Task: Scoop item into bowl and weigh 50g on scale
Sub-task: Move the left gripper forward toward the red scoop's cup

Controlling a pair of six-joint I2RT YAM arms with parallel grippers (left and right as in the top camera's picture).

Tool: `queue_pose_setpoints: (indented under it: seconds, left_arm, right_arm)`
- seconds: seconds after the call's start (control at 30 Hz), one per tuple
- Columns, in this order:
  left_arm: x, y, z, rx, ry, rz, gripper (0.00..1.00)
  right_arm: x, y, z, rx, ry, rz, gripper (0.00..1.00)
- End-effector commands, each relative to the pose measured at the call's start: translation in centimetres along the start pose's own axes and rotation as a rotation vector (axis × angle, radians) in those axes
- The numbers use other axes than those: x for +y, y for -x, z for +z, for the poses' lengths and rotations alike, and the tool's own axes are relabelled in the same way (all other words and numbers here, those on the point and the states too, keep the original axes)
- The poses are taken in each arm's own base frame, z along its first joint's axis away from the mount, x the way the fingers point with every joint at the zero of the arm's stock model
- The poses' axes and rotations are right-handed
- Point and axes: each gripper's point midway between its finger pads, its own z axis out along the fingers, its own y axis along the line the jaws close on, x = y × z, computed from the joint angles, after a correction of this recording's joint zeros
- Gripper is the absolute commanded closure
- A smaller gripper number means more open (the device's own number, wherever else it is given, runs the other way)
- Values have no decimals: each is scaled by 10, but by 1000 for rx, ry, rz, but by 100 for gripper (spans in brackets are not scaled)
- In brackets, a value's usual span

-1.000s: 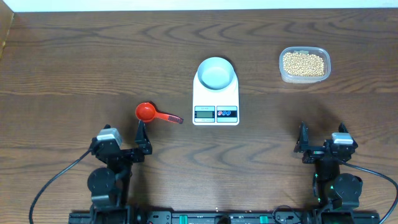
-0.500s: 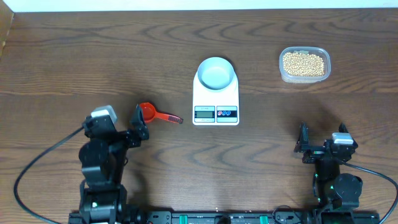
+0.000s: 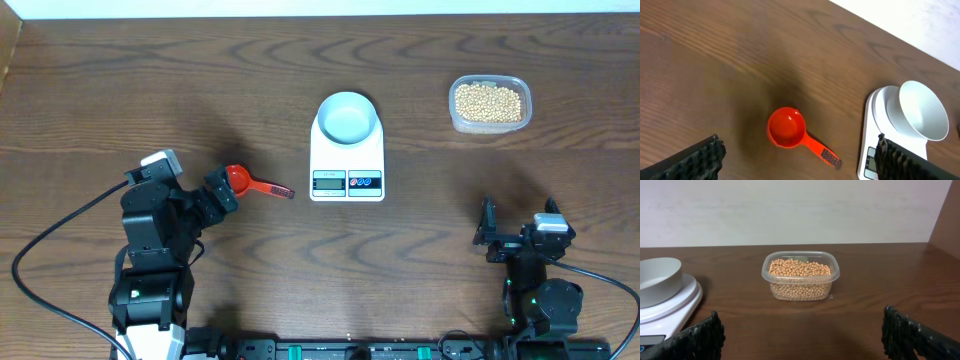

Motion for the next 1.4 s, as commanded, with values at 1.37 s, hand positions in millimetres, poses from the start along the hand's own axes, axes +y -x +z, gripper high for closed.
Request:
queue_pose_setpoints:
  seconds: [1.37]
  left_arm:
    - [12, 10, -1, -32, 77, -9, 2]
  right_arm:
    - [0, 0, 0, -2, -3, -15, 1]
